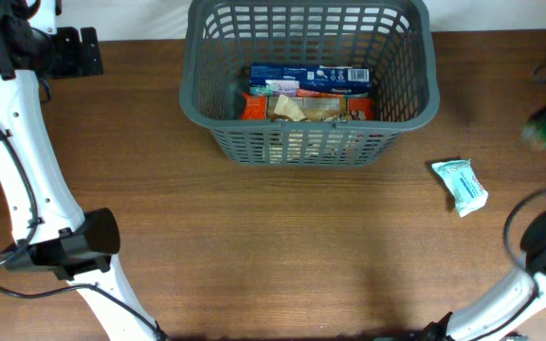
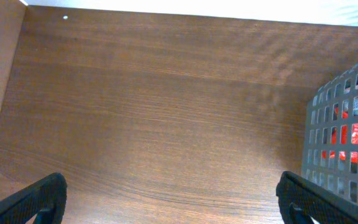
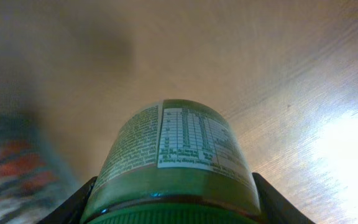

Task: Pack container
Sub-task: 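Lift the jar with the right gripper and carry it into the basket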

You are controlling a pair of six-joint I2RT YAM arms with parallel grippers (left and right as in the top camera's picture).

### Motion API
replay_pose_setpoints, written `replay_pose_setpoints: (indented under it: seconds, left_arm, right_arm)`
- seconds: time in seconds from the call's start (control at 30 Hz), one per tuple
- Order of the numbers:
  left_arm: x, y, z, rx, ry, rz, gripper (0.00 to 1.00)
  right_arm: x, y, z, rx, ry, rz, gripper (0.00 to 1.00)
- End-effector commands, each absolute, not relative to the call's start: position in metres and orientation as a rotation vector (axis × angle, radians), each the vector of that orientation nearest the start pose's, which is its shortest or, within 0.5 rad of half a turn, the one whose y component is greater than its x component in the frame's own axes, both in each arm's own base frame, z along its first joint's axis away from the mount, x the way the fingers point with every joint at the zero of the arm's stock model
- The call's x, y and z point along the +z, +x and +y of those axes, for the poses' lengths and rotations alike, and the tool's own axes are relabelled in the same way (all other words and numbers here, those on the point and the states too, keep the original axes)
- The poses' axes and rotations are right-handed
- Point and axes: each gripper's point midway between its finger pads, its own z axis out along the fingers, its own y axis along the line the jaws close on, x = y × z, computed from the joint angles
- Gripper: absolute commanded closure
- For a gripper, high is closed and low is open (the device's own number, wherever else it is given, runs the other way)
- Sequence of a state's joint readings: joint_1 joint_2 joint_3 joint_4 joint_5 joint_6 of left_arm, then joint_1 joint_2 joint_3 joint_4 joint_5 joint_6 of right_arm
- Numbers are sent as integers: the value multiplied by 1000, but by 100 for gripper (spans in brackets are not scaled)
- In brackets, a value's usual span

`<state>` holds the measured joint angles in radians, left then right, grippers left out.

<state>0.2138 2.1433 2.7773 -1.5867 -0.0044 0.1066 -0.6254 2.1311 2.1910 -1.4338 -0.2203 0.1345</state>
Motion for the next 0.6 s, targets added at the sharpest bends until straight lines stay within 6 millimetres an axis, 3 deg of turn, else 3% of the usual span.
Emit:
replay_pose_setpoints:
  seconds: [0.0, 0.07, 0.17, 0.27, 0.4, 0.57]
  left_arm:
    - [327, 456, 102, 129, -164, 2528, 1]
    - [327, 456, 102, 129, -165, 2528, 1]
    - [327, 456, 102, 129, -165, 2528, 1]
    - [327, 456, 102, 129, -165, 2528, 1]
    - [327, 456, 102, 129, -165, 2528, 1]
    - [327, 456, 102, 129, -164, 2528, 1]
  right_arm:
    - [336, 387, -178, 201, 736, 2390, 77]
    - [376, 382, -149, 190, 621, 2319, 81]
    - [417, 377, -99, 205, 444, 2242, 86]
    - [440, 377, -47, 241, 244, 2203, 87]
    - [435, 386, 30, 310, -38, 2230, 87]
    - [395, 409, 86, 281, -222, 2330, 88]
